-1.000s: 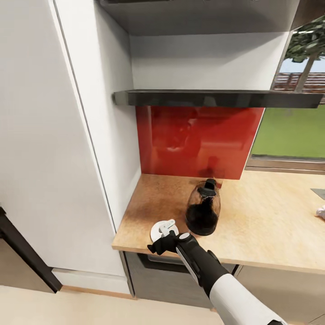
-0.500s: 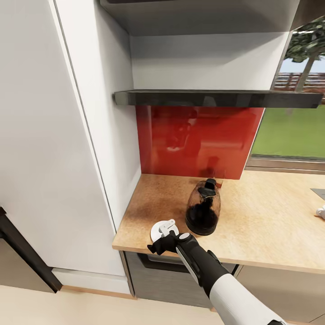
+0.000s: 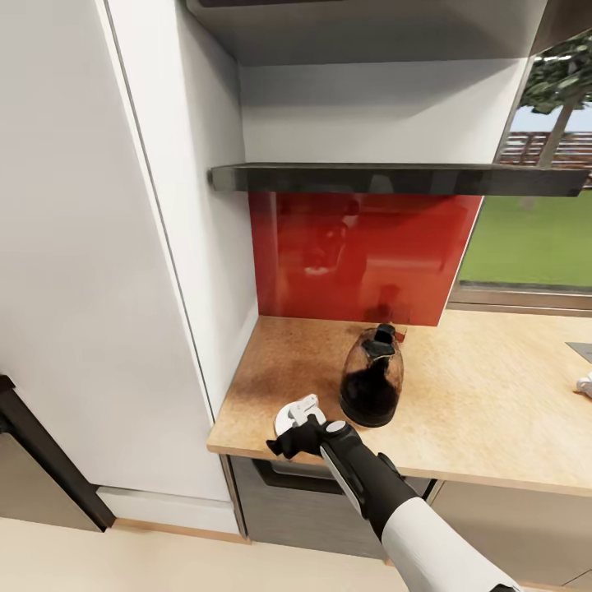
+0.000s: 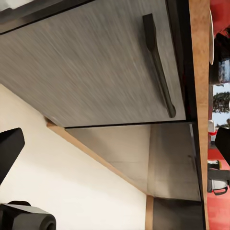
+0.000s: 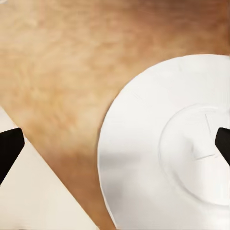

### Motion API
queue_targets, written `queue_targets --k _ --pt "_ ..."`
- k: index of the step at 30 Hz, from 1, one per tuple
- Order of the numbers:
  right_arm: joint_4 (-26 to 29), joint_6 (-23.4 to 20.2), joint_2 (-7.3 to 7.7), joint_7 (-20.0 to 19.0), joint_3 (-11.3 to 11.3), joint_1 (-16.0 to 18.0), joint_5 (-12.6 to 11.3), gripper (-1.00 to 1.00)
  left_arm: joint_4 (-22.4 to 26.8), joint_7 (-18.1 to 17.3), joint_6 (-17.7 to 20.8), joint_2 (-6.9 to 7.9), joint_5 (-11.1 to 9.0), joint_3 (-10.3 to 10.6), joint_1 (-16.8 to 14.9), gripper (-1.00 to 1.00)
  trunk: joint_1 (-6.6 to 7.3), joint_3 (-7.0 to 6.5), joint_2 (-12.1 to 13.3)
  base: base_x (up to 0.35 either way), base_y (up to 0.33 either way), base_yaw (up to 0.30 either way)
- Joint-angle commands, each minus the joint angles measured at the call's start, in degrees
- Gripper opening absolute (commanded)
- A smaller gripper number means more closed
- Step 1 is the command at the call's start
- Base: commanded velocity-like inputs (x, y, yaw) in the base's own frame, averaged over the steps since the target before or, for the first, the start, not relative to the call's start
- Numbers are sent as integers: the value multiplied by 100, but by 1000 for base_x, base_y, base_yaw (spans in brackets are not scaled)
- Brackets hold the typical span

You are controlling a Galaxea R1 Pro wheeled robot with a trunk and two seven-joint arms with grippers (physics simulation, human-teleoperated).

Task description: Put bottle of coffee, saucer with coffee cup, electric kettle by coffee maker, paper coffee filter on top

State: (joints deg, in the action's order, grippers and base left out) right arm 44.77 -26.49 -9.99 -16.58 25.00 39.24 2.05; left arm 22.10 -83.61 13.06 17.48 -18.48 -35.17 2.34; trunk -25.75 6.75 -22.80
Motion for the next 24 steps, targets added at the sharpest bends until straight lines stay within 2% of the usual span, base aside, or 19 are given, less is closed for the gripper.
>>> queue_targets --k 1,8,12,19,24 --pt "19 24 -1 -21 -1 5 23 100 8 -15 59 -3 -14 5 3 100 -4 11 -12 0 0 0" --pt "73 369 -1 -21 -4 5 23 100 5 -15 52 -7 -9 10 3 100 -4 11 -12 0 0 0" --pt "419 394 -1 39 -9 5 35 100 5 -15 48 -15 -7 13 3 100 -4 11 -12 0 0 0" --pt "961 387 -1 838 -4 5 45 100 10 -14 47 -22 -12 31 -3 100 -4 11 -12 0 0 0" --pt "1060 368 -1 973 -17 5 44 100 139 -122 33 -66 -34 58 -29 100 -4 11 -12 0 0 0"
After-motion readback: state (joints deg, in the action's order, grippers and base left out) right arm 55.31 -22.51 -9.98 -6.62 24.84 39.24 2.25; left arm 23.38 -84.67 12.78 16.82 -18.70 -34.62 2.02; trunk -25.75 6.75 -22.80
